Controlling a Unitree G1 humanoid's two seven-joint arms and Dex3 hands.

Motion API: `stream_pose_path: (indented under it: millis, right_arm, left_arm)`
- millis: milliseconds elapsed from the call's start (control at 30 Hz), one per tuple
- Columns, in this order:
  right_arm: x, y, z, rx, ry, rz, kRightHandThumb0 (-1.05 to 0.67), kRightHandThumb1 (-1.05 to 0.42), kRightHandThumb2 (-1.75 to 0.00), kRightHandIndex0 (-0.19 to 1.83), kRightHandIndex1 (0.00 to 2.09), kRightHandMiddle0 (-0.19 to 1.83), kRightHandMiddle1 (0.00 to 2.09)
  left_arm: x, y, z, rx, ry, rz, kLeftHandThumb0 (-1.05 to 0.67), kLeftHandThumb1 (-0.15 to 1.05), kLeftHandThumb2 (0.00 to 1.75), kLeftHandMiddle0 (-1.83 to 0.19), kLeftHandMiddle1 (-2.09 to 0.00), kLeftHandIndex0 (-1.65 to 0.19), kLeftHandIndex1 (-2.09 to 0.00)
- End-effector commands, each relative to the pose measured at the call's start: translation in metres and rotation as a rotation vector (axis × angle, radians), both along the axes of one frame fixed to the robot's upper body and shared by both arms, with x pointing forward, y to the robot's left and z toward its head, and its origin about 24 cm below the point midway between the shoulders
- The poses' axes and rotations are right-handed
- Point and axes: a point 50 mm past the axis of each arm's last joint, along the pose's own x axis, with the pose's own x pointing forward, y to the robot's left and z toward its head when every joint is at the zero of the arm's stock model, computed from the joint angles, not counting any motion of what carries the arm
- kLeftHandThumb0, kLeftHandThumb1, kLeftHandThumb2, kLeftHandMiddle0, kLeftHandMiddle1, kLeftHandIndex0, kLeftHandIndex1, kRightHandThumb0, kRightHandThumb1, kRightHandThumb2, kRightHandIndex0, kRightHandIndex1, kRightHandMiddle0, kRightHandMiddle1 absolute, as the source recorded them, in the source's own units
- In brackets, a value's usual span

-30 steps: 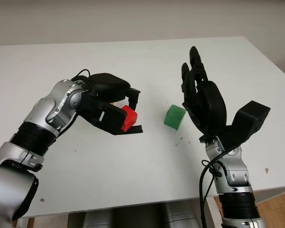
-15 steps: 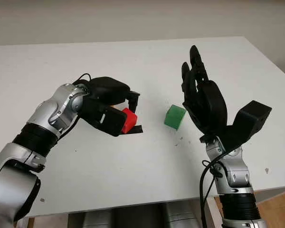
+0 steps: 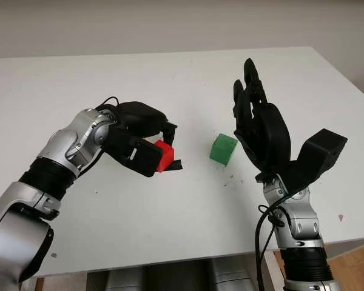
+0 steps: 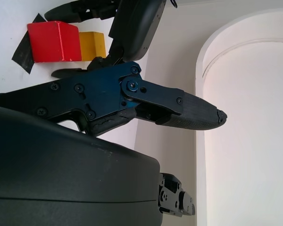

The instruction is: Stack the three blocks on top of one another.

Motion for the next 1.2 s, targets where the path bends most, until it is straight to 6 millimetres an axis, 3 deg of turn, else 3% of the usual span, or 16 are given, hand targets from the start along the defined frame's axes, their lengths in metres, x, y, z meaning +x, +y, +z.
stream_pose_path:
  millis: [0,267,500,800,1033,1167]
  right_arm:
    - [-0.001,0.0,0.004,-0.004,-0.016,0.004,-0.74,-1.05,-0.67,-0.19,0.0,-0.19,0.0]
    - [-0.001,0.0,0.003,0.0,-0.016,0.004,-0.71,-1.05,-0.67,-0.19,0.0,-0.19,0.0]
    - [0.001,0.001,0.001,-0.007,-0.014,0.009,-0.71,-1.05,-0.67,-0.19,0.0,-0.19,0.0]
    - [0.002,0.001,0.0,-0.007,-0.007,0.003,-0.71,-1.05,-0.66,-0.19,0.0,-0.19,0.0]
    - [0.004,0.003,0.0,0.0,-0.012,0.006,-0.72,-1.05,-0.66,-0.19,0.0,-0.19,0.0]
    - [0.005,0.002,0.001,0.0,-0.016,0.008,-0.73,-1.05,-0.65,-0.19,0.0,-0.19,0.0]
  left_arm:
    - [0.001,-0.002,0.003,0.0,-0.008,-0.008,-0.61,0.9,0.05,0.03,-0.04,-0.41,-0.44]
    - [0.0,-0.002,0.004,0.002,0.003,-0.013,-0.61,0.89,0.05,0.08,-0.04,-0.34,-0.39]
    - [-0.001,0.001,0.012,-0.013,0.03,-0.011,-0.62,0.85,0.05,0.19,-0.01,-0.13,-0.09]
    - [-0.015,0.016,0.059,-0.065,0.052,-0.02,-0.66,0.83,0.05,0.19,0.0,0.15,0.0]
    - [-0.033,0.036,0.088,-0.1,0.036,0.005,-0.67,0.82,0.05,0.19,0.0,0.19,0.0]
    - [-0.04,0.046,0.106,-0.079,-0.068,0.056,-0.64,0.81,0.05,0.19,0.0,0.19,0.0]
